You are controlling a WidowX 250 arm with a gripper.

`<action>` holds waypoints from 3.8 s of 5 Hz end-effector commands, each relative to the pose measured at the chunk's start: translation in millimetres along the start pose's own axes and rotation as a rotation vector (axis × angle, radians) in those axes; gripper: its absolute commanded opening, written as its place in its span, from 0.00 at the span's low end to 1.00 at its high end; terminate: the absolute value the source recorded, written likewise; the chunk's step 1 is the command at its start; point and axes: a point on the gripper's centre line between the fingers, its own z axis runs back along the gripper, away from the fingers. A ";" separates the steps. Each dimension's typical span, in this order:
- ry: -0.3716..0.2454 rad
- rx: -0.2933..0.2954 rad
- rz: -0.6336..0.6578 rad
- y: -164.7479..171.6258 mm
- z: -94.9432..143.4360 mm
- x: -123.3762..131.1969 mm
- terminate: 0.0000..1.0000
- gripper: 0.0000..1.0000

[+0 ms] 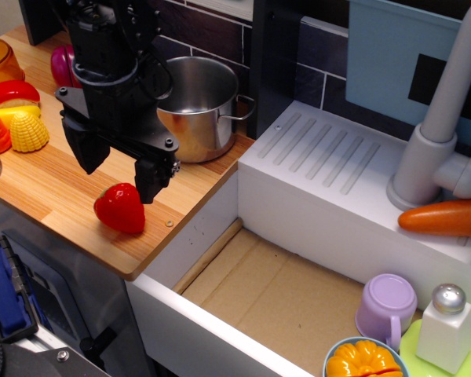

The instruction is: Put strawberry in pot

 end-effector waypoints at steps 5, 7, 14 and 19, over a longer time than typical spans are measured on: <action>-0.062 -0.063 0.004 -0.6 -35.3 2.0 0.00 1.00; -0.093 -0.093 -0.002 2.2 -52.2 -2.6 0.00 1.00; -0.189 0.044 -0.304 20.2 10.5 69.8 0.00 0.00; -0.351 -0.058 -0.633 34.3 23.0 135.3 0.00 1.00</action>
